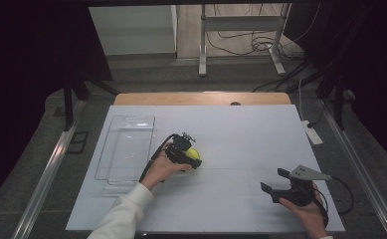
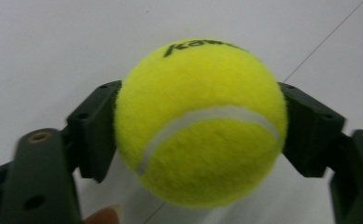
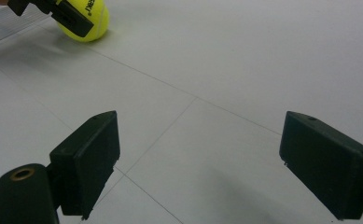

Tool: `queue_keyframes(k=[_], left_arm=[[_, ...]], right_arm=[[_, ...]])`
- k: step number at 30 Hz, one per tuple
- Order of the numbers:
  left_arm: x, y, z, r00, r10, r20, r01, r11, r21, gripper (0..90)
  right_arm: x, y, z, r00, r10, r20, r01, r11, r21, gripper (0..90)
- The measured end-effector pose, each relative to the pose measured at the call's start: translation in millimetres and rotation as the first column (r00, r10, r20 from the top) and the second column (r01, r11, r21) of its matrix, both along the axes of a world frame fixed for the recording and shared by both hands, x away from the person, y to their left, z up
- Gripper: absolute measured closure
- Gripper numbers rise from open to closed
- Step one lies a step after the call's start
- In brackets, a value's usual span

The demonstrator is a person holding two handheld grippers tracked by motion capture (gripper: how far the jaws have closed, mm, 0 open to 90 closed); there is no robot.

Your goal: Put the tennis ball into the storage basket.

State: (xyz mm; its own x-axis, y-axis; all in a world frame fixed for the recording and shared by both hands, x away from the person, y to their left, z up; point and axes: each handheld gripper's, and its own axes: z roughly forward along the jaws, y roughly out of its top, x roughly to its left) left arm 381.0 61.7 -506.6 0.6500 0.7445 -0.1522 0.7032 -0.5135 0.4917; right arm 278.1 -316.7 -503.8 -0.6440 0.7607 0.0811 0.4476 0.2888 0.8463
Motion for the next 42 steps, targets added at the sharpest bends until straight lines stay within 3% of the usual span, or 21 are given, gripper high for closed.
queue_keyframes(k=[9, 18, 21, 28, 37, 42], left_arm=[[-1.2, 1.3, 1.9, 0.9998, 0.006, 0.021, -0.007, 0.9999, 0.011, 25.5], [-4.3, 7.0, 10.4, 0.9987, 0.012, 0.050, -0.011, 0.9998, -0.019, 25.6], [-7.3, 6.8, 13.6, 0.9966, 0.010, 0.081, -0.008, 0.9997, -0.024, 25.6], [-11.1, 8.5, 19.2, 0.9938, -0.003, 0.111, 0.008, 0.9990, -0.044, 25.6], [-15.7, 14.8, 28.4, 0.9882, 0.006, 0.153, 0.011, 0.9935, -0.113, 25.6], [-17.3, 17.4, 30.9, 0.9865, 0.007, 0.164, 0.014, 0.9920, -0.125, 25.6]], right_arm=[[-0.5, 0.0, 0.5, 1.0000, -0.001, 0.004, 0.001, 1.000, -0.003, 12.6], [-0.5, -0.1, 0.4, 1.0000, -0.005, 0.005, 0.005, 1.000, -0.006, 12.7], [-0.7, 0.0, 0.5, 1.0000, -0.005, 0.005, 0.005, 1.000, -0.006, 12.7], [-0.8, 0.2, 0.5, 1.0000, -0.003, 0.006, 0.003, 1.000, -0.004, 12.7], [-1.0, 2.2, 0.3, 1.0000, 0.001, 0.006, -0.001, 1.000, -0.009, 12.8], [-0.7, 1.7, -0.3, 1.0000, 0.001, 0.005, 0.000, 1.000, -0.008, 12.8]])
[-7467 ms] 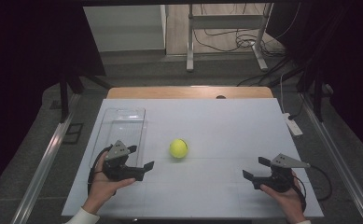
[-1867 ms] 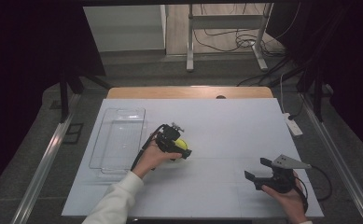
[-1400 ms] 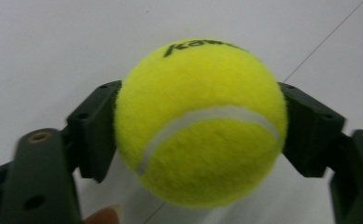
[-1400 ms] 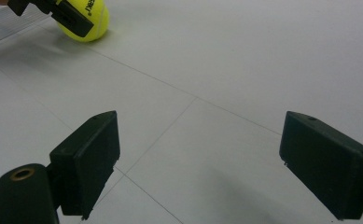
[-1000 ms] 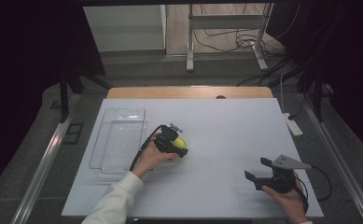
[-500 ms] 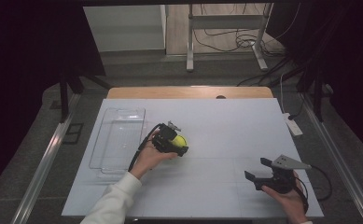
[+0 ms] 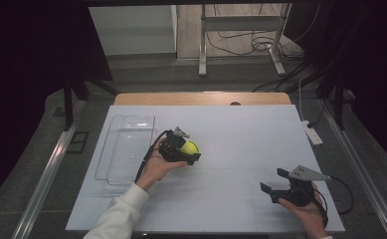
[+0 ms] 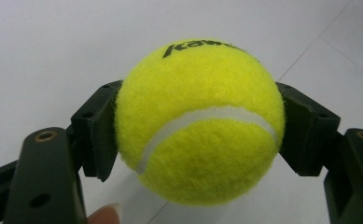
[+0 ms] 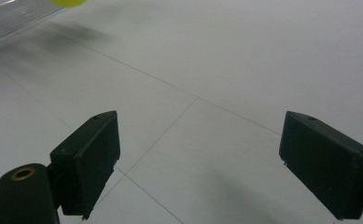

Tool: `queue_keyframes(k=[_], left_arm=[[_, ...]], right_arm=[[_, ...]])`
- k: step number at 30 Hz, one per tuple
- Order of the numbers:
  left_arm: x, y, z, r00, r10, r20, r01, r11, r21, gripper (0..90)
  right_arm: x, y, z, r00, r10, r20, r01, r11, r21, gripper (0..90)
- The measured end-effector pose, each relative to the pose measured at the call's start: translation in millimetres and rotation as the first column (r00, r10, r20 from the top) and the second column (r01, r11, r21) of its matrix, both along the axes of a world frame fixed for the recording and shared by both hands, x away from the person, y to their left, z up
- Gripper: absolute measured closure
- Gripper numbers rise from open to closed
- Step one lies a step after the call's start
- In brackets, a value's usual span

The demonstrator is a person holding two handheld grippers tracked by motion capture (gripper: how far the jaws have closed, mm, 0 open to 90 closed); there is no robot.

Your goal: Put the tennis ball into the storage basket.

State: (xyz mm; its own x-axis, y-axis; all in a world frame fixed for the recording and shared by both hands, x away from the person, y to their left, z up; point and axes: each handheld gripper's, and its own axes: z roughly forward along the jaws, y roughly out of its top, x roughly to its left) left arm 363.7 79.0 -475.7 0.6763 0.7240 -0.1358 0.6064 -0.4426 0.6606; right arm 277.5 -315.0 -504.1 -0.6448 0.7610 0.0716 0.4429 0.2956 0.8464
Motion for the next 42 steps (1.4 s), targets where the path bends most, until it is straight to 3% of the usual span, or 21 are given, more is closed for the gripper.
queue_keyframes(k=[14, 42], left_arm=[[-4.8, 9.5, 10.6, 0.9982, 0.038, 0.046, -0.036, 0.9983, -0.046, 25.6], [-17.1, 21.6, 35.1, 0.9911, 0.040, 0.127, -0.026, 0.9930, -0.115, 25.6]], right_arm=[[0.2, -1.4, -0.4, 1.0000, -0.006, 0.002, 0.006, 1.000, 0.000, 12.8], [0.0, -1.7, -1.2, 1.0000, -0.009, -0.001, 0.009, 1.000, 0.000, 12.9]])
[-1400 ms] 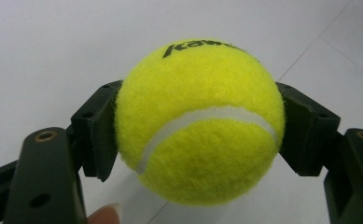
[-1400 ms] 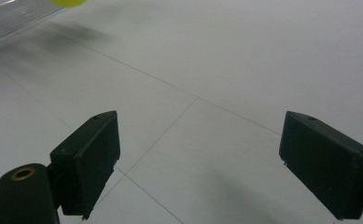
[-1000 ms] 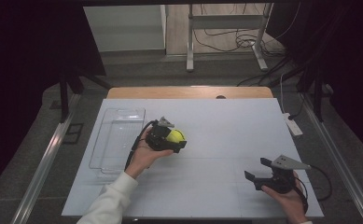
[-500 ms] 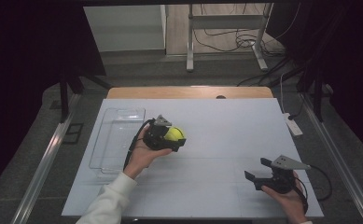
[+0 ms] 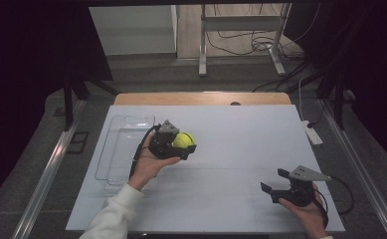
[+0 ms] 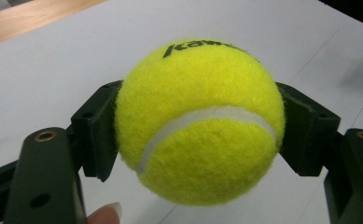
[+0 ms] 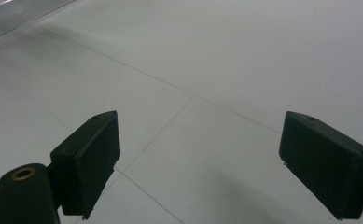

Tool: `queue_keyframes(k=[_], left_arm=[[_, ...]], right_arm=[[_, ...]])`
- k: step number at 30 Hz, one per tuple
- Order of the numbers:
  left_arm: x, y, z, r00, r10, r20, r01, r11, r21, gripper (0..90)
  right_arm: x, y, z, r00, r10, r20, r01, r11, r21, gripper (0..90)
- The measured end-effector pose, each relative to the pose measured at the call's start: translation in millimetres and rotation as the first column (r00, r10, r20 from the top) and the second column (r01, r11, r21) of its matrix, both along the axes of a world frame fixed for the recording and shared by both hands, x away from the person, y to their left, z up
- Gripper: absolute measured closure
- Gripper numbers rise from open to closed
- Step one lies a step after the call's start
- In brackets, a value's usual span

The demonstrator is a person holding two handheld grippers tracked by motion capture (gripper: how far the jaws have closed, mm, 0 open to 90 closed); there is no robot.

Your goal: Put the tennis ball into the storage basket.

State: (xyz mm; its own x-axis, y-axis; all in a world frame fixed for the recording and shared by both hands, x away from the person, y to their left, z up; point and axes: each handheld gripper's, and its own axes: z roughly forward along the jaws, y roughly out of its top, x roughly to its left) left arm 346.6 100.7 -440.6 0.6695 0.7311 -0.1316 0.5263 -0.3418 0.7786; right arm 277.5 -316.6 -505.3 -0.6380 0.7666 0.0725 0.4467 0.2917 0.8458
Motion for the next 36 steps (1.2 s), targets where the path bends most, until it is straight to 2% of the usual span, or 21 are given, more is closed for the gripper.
queue_keyframes(k=[36], left_arm=[[-11.0, 15.0, 23.3, 0.9978, 0.015, 0.065, -0.012, 0.9989, -0.046, 25.6]], right_arm=[[0.4, -0.1, -0.6, 1.0000, -0.004, 0.002, 0.004, 1.000, -0.003, 12.8]])
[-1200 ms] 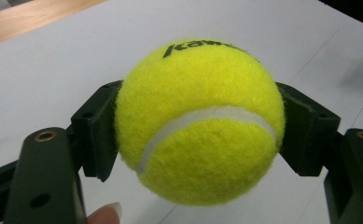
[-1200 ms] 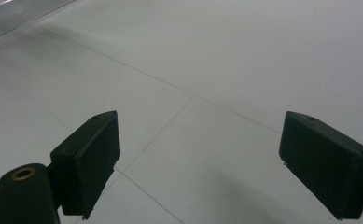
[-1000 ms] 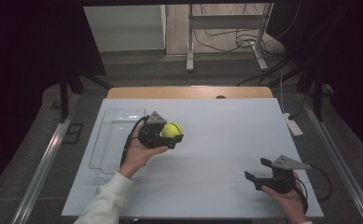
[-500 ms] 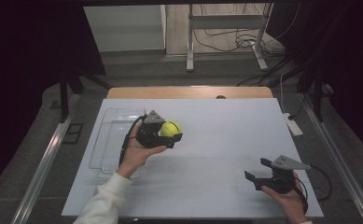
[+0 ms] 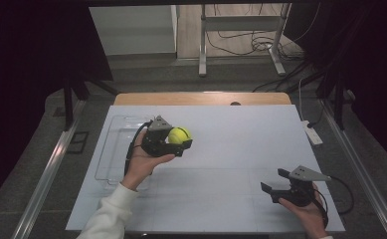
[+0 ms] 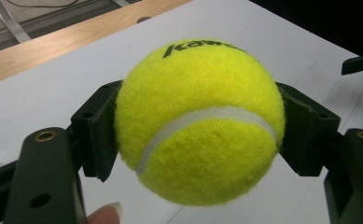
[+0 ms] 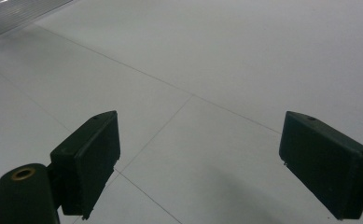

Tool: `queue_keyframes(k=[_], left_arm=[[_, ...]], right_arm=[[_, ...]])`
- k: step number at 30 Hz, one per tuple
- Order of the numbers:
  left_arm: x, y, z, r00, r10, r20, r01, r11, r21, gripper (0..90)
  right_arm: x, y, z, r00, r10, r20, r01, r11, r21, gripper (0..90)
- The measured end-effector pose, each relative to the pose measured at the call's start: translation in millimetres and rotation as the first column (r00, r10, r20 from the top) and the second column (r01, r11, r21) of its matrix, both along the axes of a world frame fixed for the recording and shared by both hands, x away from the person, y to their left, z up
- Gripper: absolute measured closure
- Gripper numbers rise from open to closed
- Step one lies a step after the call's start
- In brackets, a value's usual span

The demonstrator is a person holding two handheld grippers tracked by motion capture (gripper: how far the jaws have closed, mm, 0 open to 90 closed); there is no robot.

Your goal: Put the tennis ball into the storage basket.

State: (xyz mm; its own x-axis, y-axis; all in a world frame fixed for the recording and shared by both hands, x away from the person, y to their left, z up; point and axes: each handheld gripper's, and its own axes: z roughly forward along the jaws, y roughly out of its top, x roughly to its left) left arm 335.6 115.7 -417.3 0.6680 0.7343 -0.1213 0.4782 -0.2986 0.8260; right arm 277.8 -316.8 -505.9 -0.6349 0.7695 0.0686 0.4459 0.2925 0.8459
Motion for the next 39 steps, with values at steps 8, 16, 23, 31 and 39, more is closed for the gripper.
queue_keyframes(k=[8, 16, 23, 31, 39], left_arm=[[-0.2, 9.1, 4.3, 0.9997, 0.020, 0.014, -0.020, 0.9997, -0.016, 25.6], [-0.8, 15.1, 7.7, 0.9991, 0.034, 0.025, -0.033, 0.9989, -0.032, 25.6], [-1.2, 19.5, 10.9, 0.9984, 0.043, 0.036, -0.041, 0.9983, -0.042, 25.6], [1.5, 29.4, 11.1, 0.9969, 0.071, 0.032, -0.069, 0.9962, -0.053, 25.6], [4.9, 34.1, 8.3, 0.9958, 0.087, 0.027, -0.086, 0.9952, -0.048, 25.6]], right_arm=[[0.1, -0.5, -0.1, 1.0000, -0.001, -0.001, 0.001, 1.000, -0.001, 12.8], [0.3, -0.5, -0.3, 1.0000, 0.000, -0.002, 0.000, 1.000, -0.001, 12.9], [0.2, -0.5, -0.4, 1.0000, -0.003, -0.002, 0.003, 1.000, -0.003, 12.9], [0.3, -0.2, -0.3, 1.0000, -0.004, 0.000, 0.004, 1.000, -0.004, 12.8], [0.2, -0.6, -0.5, 1.0000, -0.008, -0.003, 0.008, 1.000, -0.006, 12.9]])
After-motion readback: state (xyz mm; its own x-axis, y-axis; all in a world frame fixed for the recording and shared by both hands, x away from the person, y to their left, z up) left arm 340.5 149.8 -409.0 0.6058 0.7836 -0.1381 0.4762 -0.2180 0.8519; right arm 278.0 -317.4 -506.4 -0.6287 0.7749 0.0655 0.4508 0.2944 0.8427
